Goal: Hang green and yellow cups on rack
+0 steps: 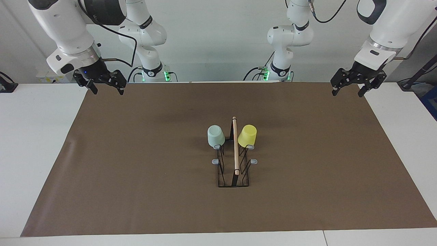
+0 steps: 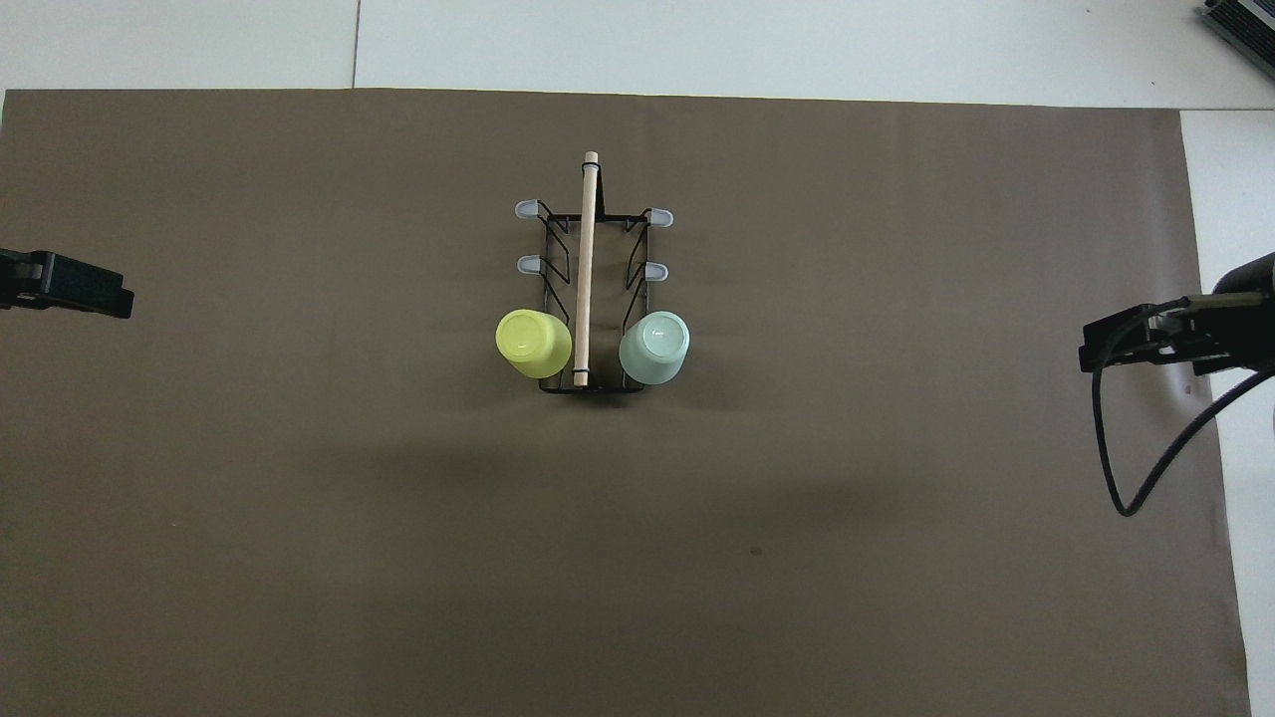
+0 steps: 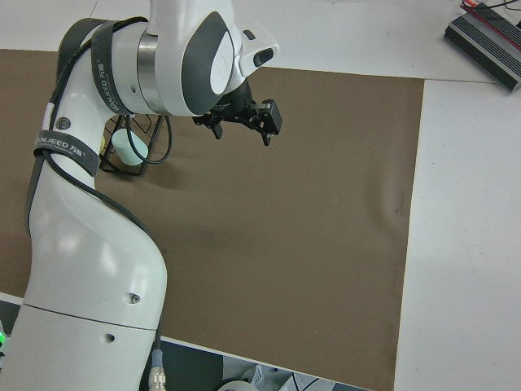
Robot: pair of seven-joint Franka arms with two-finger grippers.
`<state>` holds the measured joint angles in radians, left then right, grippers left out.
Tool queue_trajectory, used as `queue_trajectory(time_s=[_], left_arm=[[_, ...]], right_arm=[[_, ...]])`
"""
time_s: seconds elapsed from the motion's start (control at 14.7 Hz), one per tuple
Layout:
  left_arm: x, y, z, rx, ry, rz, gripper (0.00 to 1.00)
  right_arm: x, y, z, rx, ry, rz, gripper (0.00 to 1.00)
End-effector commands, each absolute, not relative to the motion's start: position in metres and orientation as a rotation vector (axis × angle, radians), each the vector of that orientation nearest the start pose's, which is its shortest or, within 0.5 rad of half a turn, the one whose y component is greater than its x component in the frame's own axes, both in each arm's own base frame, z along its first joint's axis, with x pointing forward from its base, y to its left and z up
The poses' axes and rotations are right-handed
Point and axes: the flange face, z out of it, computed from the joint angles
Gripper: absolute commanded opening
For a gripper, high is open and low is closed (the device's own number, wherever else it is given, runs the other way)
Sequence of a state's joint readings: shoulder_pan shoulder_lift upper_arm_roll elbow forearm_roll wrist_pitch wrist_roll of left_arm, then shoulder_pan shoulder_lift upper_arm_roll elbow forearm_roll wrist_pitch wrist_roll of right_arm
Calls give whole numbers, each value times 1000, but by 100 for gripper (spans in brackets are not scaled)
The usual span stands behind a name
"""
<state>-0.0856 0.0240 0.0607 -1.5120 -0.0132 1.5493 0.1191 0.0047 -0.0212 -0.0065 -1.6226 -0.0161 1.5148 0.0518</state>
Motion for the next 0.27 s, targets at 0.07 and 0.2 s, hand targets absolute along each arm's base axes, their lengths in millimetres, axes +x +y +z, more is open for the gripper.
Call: queue_trajectory(time_s=[0.07,0.2], left_arm=[[552,-13,641,-3157,232,-5,100],[552,-12,640,-3157,230,-2,100]], right_arm=[[537,-3,608,-3141,104,125,100],[537,-3,608,-3141,104,125,100]])
